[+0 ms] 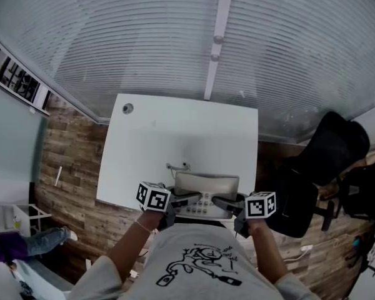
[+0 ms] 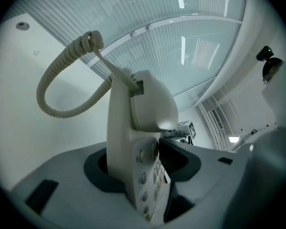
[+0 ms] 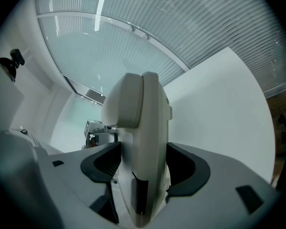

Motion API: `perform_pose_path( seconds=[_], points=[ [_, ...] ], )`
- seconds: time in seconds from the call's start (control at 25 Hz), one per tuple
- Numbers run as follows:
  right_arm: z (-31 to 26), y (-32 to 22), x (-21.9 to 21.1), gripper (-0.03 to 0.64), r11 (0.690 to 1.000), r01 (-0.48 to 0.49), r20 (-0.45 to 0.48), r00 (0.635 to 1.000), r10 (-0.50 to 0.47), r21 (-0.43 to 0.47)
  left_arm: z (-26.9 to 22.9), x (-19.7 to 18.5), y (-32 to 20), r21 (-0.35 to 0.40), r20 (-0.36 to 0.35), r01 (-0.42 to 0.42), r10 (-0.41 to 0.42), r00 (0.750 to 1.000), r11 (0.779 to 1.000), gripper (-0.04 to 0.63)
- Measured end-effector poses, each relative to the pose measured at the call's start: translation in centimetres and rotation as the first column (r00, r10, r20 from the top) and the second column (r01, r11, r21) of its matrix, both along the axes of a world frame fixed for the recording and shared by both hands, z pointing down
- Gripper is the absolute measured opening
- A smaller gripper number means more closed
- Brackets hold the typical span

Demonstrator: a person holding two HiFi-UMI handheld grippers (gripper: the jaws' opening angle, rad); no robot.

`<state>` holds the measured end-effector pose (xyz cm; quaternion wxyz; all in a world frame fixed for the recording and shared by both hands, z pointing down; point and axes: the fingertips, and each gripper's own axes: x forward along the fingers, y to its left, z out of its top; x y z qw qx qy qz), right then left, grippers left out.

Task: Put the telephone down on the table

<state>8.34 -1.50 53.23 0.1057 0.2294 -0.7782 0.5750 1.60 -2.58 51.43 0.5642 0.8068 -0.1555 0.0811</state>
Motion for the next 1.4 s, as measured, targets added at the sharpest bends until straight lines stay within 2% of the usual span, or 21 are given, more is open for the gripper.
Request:
perform_pose_path(
  seconds=[0.44, 0.96, 1.16, 1.4],
  points=[
    [1.6, -1.1, 0.1, 0.313, 1.000, -0.020, -0.020, 1.000, 0.020, -0.024, 1.9, 0.2, -1.2, -0.027, -0.010, -0.016, 0.015, 1.000, 1.000, 0.219],
    [5.8, -2.4, 0.5, 0.313, 0.996, -0.033, -0.006, 0.999, 0.032, -0.089, 6.4, 0.6, -2.5, -0.064, 0.045, -0.037, 0.040, 0.998, 0.997, 0.235],
    [7.9, -3.0, 0.7, 0.313, 0.993, -0.033, -0.005, 0.999, 0.033, -0.115, 8.3, 1.1, -2.8, -0.100, 0.036, -0.049, 0.053, 0.998, 0.994, 0.239],
    [10.1, -3.8, 0.6, 0.311, 0.989, -0.032, -0.008, 0.999, 0.031, -0.141, 10.9, 1.0, -3.4, -0.113, 0.076, -0.052, 0.061, 0.995, 0.992, 0.264]
  ],
)
